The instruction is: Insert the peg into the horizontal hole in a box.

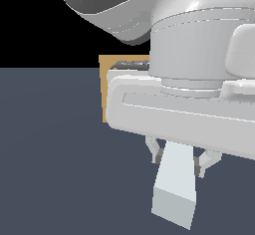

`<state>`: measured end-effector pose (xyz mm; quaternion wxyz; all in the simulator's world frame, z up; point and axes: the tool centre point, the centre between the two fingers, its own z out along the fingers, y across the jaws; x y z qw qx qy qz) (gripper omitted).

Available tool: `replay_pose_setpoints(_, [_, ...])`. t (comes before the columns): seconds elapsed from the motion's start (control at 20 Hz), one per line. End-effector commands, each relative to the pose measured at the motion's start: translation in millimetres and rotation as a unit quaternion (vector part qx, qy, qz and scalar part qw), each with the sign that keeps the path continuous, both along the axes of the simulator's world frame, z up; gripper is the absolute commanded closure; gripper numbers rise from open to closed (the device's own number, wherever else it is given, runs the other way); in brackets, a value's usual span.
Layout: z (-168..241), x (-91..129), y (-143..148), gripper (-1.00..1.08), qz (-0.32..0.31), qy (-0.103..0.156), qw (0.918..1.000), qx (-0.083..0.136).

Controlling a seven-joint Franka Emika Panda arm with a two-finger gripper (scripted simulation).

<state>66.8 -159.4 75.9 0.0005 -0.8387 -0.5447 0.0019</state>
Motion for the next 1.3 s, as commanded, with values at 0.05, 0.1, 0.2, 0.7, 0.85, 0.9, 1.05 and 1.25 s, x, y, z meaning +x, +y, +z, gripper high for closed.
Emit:
replay_pose_setpoints(0.05, [24, 6, 40, 1.08, 0.074, -0.002, 0.9972, 0.000])
replay_pose_setpoints(0.1, [30, 6, 51, 1.08, 0.093, -0.002, 0.9957, 0.000])
replay_pose_setpoints(0.2, [40, 6, 69, 1.08, 0.126, -0.002, 0.9920, 0.000])
replay_pose_setpoints(0.7, [64, -2, 114, 1.08, 0.207, -0.002, 0.9783, 0.001])
replay_pose_setpoints(0.85, [64, -2, 114, 1.08, 0.208, -0.002, 0.9782, 0.001])
replay_pose_setpoints(0.9, [64, -2, 114, 1.08, 0.208, -0.002, 0.9782, 0.001])
replay_pose_setpoints(1.05, [64, -3, 114, 1.08, 0.208, -0.002, 0.9780, 0.001])
replay_pose_setpoints(1.25, [66, -3, 114, 1.08, 0.210, -0.003, 0.9778, 0.001])
